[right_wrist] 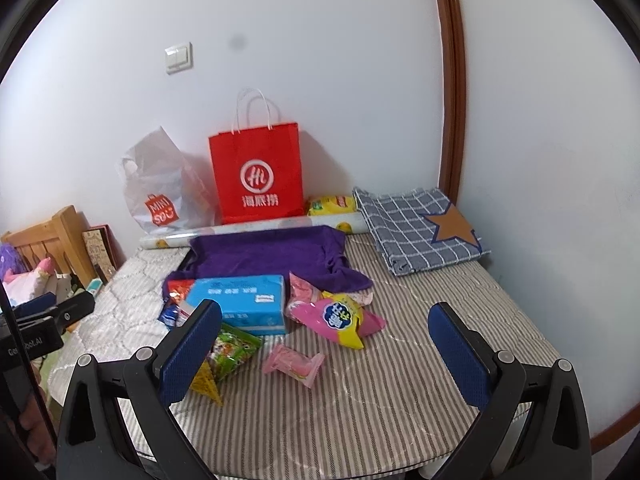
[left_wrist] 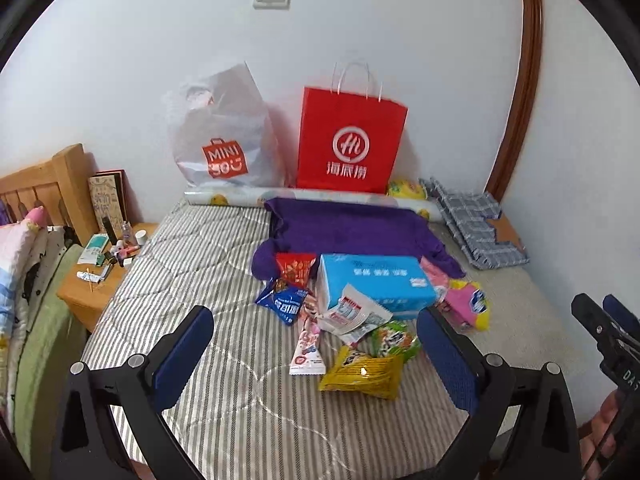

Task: Organize snacks
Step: 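Lower the right tool onto the pink-and-yellow snack bag and close it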

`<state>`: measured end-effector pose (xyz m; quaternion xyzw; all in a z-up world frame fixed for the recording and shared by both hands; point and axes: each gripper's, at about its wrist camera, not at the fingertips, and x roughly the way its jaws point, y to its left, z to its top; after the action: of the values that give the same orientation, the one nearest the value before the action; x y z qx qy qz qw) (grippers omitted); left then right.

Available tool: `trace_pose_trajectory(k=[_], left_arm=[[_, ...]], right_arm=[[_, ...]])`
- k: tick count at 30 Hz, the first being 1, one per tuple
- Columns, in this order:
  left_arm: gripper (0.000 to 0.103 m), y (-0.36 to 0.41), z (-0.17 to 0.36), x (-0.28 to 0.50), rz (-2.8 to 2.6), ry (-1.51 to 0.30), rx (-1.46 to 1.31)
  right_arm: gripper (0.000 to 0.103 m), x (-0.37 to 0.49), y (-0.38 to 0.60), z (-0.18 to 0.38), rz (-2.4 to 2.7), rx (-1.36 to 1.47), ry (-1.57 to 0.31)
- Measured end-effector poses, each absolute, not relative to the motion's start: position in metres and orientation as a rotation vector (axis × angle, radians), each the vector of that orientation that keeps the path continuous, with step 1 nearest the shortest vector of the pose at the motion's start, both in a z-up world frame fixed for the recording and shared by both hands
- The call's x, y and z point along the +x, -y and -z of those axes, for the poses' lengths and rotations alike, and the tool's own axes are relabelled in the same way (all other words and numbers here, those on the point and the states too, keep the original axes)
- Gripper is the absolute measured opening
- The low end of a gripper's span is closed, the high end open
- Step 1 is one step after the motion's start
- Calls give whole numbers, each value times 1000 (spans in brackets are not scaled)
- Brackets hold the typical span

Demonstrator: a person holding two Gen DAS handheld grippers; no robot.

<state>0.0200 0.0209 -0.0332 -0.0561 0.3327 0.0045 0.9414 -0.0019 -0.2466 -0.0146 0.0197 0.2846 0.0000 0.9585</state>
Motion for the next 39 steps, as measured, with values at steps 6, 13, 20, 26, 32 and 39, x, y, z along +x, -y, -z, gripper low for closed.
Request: trace_pose_trajectory(k=[6,13,20,26,32,39], left_arm=[[102,-24,67,48,-15,-770,-105],[102,-32,102,80,-30,-859,-100],[102,-30,125,114,-47,-936,-87],[102,-18,131,135,-41,-966,-55],[102,-19,134,142,-16,-982,-75],[102,-23,133,143,1,-978,-86]], right_arm=[[102,31,246,50,19,-5,-668],[100,76,244,95,13,-6,-771],[99,116,249,134,17,-5,-867],[99,136,258,151,26,4,-916],[99,150,260,160,24,4,-941],[99,162,252,164,22,-30,-951]])
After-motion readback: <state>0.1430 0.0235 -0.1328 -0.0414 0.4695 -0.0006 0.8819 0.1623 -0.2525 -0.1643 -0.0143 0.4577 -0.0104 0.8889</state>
